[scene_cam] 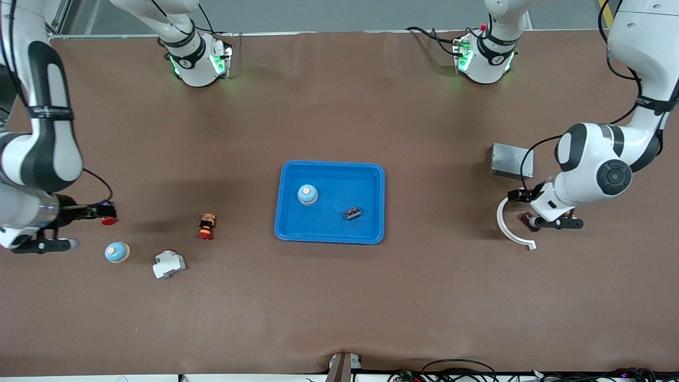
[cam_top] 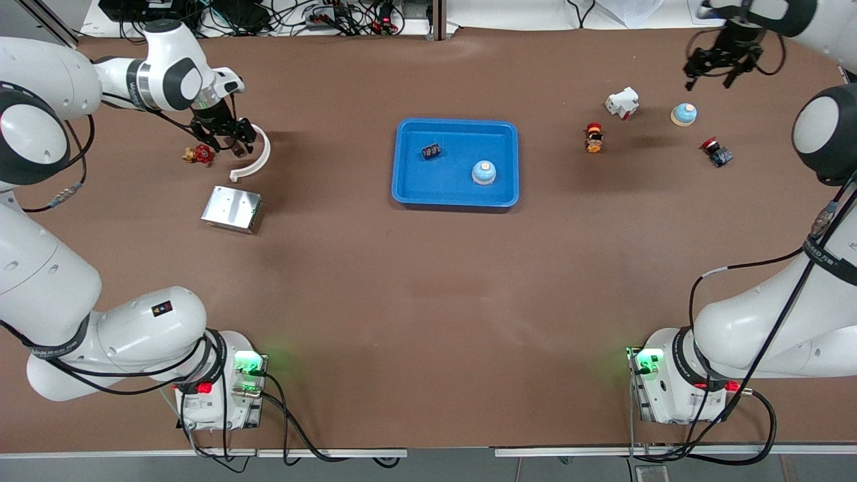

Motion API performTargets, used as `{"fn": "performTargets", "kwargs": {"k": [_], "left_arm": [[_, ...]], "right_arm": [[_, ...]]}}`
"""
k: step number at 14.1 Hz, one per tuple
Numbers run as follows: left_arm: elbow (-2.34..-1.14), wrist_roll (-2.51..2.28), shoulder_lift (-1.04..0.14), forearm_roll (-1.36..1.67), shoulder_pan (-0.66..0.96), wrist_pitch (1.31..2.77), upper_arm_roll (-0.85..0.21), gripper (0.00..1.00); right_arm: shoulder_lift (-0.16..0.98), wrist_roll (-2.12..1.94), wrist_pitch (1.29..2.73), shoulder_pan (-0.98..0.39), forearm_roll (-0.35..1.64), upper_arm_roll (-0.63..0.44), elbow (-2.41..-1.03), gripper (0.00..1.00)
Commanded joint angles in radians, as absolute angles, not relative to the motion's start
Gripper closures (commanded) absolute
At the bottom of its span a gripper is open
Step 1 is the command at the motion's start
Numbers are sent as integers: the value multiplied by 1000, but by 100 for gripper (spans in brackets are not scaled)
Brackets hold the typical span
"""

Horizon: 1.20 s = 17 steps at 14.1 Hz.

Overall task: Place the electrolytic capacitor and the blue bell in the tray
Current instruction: 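Reach the right gripper to the second bell while the left gripper reaches the capacitor, then grasp the second bell with the right gripper while the left gripper grasps the capacitor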

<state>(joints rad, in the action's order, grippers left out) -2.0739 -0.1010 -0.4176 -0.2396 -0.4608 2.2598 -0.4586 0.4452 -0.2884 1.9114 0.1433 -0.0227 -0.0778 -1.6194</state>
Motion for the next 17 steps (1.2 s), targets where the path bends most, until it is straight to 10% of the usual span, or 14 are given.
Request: {"fn": "performTargets", "kwargs": {"k": [1, 17], "left_arm": [[-2134, -158, -362, -249, -468, 2279, -489, 4], [-2168, -206, -356, -256, -472, 2284, -526, 12]], "right_arm": [[423, -391, 2052, 196, -38, -55, -1721, 0], [615, -433, 2603, 232, 112, -28, -1764, 0]]}}
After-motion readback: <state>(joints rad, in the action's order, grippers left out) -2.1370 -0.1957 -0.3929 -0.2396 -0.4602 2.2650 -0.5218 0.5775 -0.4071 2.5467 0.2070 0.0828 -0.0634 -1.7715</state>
